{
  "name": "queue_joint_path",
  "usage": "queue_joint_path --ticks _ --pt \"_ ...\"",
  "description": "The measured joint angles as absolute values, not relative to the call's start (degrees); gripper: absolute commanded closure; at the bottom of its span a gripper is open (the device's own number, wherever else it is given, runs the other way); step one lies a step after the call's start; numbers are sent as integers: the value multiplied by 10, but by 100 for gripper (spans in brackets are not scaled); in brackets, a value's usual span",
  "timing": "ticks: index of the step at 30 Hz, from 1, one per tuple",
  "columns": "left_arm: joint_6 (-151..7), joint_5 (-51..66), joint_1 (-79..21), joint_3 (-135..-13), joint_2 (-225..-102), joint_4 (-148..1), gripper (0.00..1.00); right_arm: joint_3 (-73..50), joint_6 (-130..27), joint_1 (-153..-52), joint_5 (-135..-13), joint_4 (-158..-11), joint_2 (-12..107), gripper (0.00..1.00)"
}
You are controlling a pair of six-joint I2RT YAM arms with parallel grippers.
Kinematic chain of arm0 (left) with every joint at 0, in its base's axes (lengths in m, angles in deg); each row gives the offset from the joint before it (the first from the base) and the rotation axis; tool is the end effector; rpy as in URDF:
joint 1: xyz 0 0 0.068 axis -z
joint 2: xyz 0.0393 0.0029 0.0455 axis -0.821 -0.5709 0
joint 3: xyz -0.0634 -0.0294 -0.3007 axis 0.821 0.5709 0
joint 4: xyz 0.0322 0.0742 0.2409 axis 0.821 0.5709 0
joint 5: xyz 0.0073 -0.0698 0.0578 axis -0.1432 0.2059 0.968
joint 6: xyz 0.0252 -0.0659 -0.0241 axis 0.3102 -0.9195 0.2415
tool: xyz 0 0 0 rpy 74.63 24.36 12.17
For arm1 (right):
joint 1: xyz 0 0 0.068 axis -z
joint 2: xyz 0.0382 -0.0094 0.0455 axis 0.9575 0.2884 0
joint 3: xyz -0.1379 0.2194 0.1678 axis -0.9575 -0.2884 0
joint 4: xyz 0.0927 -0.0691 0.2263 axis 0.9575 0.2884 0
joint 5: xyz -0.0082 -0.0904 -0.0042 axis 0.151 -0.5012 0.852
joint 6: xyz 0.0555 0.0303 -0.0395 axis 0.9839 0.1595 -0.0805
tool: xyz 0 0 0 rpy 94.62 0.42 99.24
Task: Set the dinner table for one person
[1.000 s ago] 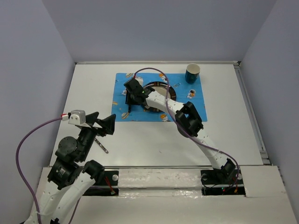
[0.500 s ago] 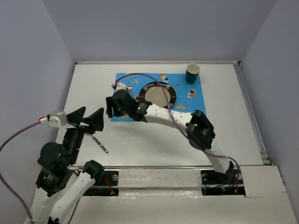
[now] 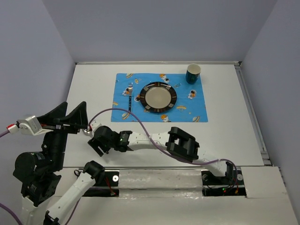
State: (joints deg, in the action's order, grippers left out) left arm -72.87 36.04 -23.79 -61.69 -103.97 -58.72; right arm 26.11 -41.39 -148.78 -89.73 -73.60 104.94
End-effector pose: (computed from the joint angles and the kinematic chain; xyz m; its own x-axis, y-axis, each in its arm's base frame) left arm -0.0095 0.0313 0.4729 0.3809 -0.4613 -0.8013 0.3202 0.8788 -0.3538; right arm 0.1576 0.5742 0.1830 -0.4131 -0.4493 -0.7921 -0.8440 0.5157 0.1477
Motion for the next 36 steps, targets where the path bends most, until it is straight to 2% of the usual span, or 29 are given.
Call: queue_joint_path --ticks 3,6,9,10,12,15,20,26,30,36 --pt "-730 361 -238 -617 -1053 -577 1 266 -432 -1490 -919 -723 1064 30" --pt "-735 360 -238 -617 -1059 -572 1 268 -438 -1493 -931 -720 1064 42" --pt "-737 359 -238 -617 -1059 -569 1 271 -440 -1495 -934 -716 1067 59" --pt "-737 360 -238 -617 -1059 -569 1 274 -441 -1495 -936 -716 1071 70" --pt "-737 361 -238 -617 -1059 -568 1 277 -441 -1495 -943 -715 1073 84" --pt "-736 362 -238 -616 -1059 -568 1 277 -438 -1497 -953 -716 1073 98" --pt "-735 363 -238 -606 -1059 -569 1 274 -429 -1500 -963 -724 1073 100" --pt "-736 357 -238 -567 -1058 -567 1 160 -415 -1497 -984 -775 1008 100" --pt "-736 347 -238 -551 -1056 -568 1 44 -391 -1475 -995 -796 902 100" --pt "-753 314 -238 -490 -1047 -590 1 -126 -358 -1351 -1040 -843 667 100"
